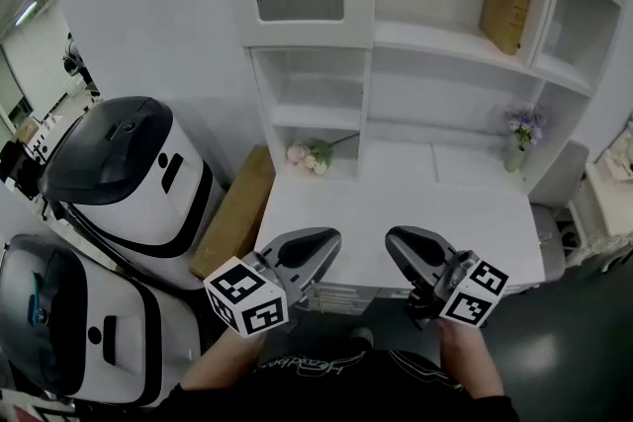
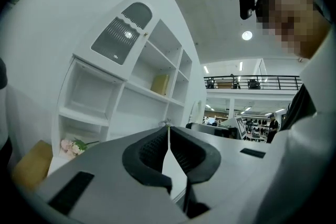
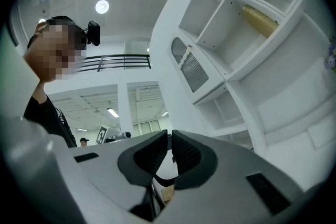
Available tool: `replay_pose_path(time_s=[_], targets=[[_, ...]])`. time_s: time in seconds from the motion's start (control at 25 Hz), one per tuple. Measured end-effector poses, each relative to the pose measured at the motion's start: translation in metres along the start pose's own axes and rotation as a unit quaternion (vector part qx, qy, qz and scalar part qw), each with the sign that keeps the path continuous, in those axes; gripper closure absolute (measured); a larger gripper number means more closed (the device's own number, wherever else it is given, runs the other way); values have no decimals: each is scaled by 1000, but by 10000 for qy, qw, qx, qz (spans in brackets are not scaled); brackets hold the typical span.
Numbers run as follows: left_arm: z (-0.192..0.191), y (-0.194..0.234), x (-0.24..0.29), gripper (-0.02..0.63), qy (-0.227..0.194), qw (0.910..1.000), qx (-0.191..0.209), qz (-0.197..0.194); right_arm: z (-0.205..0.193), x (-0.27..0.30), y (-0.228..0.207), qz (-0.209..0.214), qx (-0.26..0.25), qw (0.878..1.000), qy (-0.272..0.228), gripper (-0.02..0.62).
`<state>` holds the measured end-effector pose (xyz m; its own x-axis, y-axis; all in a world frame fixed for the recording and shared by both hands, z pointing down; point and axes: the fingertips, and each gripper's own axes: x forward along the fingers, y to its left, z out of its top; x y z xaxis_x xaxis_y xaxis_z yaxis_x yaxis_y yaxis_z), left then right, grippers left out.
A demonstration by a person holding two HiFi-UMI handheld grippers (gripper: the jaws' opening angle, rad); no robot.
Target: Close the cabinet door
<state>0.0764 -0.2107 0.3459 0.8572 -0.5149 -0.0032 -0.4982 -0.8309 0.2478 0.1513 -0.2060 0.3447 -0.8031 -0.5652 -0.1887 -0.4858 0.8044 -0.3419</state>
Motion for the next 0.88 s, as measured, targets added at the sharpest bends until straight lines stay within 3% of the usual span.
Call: replay_pose_path(time_s=[0.88], targets=[[-9, -37, -47, 574, -93, 9999, 87, 117, -21, -18, 52, -136, -163, 9997, 82, 541]])
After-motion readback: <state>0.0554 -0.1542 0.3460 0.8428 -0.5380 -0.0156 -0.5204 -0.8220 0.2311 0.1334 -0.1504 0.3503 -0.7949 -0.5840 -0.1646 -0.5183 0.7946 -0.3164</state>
